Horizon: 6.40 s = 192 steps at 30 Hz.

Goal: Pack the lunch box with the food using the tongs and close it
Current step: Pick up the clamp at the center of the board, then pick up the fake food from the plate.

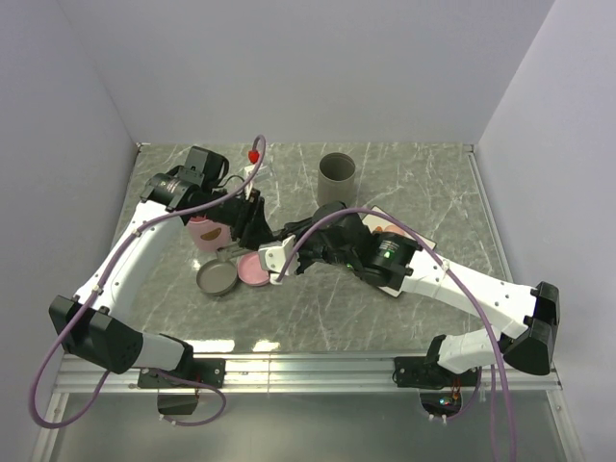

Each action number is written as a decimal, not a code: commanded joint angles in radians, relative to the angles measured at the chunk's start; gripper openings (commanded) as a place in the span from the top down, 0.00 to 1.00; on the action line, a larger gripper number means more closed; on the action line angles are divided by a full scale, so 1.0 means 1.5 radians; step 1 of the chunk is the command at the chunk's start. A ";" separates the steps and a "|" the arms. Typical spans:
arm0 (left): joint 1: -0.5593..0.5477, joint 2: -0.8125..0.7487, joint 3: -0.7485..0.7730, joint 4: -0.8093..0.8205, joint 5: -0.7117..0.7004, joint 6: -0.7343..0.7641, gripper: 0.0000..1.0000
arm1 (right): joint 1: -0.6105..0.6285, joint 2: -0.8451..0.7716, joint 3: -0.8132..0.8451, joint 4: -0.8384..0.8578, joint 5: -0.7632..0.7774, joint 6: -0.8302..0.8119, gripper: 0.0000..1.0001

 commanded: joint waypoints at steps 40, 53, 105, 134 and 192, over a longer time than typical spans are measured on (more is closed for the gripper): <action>-0.001 -0.082 -0.031 0.217 -0.119 -0.140 0.55 | 0.066 -0.214 -0.043 -0.034 0.135 0.163 0.21; -0.022 -0.014 0.082 0.068 -0.229 0.039 0.44 | -0.262 -0.246 0.007 -0.130 -0.026 0.572 0.07; -0.269 0.453 0.320 0.248 -0.433 0.100 0.39 | -0.881 -0.181 0.068 -0.266 -0.446 0.821 0.01; -0.283 0.562 0.399 0.247 -0.466 0.096 0.45 | -0.882 -0.168 0.050 -0.277 -0.462 0.786 0.00; -0.290 0.377 0.377 0.162 -0.419 0.044 0.67 | -0.888 -0.196 0.080 -0.273 -0.470 0.791 0.00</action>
